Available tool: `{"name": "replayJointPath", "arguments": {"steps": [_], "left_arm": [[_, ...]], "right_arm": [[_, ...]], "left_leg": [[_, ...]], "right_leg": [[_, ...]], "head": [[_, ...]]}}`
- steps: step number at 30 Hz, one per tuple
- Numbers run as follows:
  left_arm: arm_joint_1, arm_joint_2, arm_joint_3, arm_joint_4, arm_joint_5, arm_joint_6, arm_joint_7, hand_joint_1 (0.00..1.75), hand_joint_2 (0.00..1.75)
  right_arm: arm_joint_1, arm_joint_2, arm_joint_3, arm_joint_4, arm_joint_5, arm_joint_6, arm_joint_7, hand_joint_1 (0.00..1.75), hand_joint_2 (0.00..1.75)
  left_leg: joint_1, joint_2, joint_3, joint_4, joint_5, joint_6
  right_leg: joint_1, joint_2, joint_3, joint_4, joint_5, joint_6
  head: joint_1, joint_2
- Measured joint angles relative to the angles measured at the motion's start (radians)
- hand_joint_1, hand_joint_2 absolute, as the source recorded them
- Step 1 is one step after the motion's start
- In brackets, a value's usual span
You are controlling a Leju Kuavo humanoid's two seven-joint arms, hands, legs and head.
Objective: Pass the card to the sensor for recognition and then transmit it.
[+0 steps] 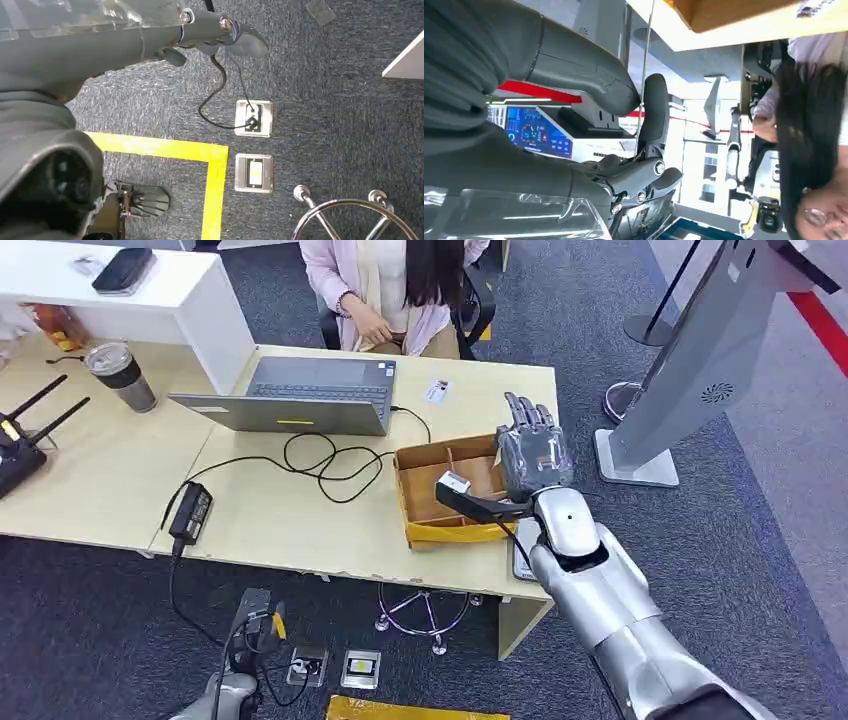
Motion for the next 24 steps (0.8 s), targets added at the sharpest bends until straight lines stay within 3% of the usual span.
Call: {"name": "replayJointPath", "arguments": {"steps": [12,24], "left_arm": [[-0.004,0.0,0.0,0.0,-0.032,-0.011,0.002,0.0,0.0],[-0.021,-0.01,0.0,0.0,-0.056,-0.039,0.012,0.0,0.0]], "right_arm": [[-0.012,-0.011,-0.042,-0.047,-0.003,0.007,0.009,1.75,1.75],[-0.151,-0.008,-0.068,0.002,0.017,0.003,-0.019,1.75,1.75]], "left_leg": [[0.0,0.0,0.0,0.0,0.0,0.0],[0.0,0.0,0.0,0.0,0.0,0.0]], "right_leg": [[0.0,0.0,0.0,0.0,0.0,0.0],[0.0,0.0,0.0,0.0,0.0,0.0]], "head": [[0.0,0.0],[0.0,0.0]]}}
